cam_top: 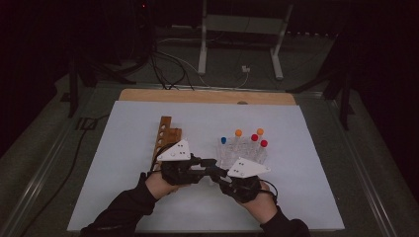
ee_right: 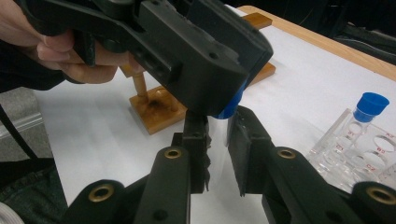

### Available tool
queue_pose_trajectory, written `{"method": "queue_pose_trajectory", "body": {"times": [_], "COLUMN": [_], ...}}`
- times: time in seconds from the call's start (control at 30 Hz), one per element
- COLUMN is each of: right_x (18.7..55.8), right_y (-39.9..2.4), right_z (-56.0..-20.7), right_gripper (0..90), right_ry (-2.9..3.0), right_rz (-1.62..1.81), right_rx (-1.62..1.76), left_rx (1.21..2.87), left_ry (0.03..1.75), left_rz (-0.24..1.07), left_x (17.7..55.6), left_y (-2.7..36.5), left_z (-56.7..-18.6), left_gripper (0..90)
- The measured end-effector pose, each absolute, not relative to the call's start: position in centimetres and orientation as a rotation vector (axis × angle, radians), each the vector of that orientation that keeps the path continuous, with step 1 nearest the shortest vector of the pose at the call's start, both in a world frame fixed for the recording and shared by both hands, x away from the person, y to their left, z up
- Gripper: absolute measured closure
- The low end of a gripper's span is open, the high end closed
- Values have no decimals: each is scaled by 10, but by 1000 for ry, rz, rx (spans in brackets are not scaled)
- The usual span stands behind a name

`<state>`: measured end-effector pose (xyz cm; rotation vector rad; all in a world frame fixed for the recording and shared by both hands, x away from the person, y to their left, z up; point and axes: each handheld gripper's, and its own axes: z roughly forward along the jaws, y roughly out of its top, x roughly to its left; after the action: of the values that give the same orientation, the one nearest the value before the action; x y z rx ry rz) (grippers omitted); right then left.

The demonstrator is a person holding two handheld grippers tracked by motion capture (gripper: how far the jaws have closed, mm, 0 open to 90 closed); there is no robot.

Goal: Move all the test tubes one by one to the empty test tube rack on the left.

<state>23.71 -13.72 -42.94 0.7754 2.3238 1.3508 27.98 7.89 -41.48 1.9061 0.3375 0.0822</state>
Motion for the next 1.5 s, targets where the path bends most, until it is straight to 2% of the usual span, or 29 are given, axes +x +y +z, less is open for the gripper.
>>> {"method": "queue_pose_trajectory", "body": {"times": [0.4,0.5,0.53,0.57,0.6,0.63,0.7,0.73,0.87,1.03,1.3,1.37,1.5], "right_x": [239,240,240,240,240,240,241,241,244,244,249,253,256], "right_y": [-139,-141,-142,-143,-143,-144,-144,-144,-147,-148,-155,-157,-158], "right_z": [-430,-429,-428,-427,-427,-427,-427,-427,-427,-429,-428,-430,-432], "right_gripper": [756,610,513,476,476,395,314,314,148,119,124,78,38], "right_ry": [2323,2318,2294,2290,2290,2263,2259,2259,2256,2253,2228,2225,2232], "right_rz": [1375,1406,1411,1420,1420,1432,1439,1439,1453,1451,1531,1546,1530], "right_rx": [792,807,811,813,813,799,800,800,795,785,815,809,819], "left_rx": [1911,1913,1912,1912,1910,1907,1893,1894,1889,1874,1838,1830,1816], "left_ry": [332,341,344,347,353,359,373,373,399,454,527,551,590], "left_rz": [122,147,152,161,171,177,185,199,234,282,354,372,391], "left_x": [281,282,283,284,285,287,289,290,298,309,328,334,343], "left_y": [80,83,84,86,88,92,97,100,111,129,154,161,171], "left_z": [-414,-412,-411,-410,-409,-407,-405,-404,-399,-393,-380,-377,-375], "left_gripper": [776,777,777,777,777,777,778,778,778,778,778,778,778]}}
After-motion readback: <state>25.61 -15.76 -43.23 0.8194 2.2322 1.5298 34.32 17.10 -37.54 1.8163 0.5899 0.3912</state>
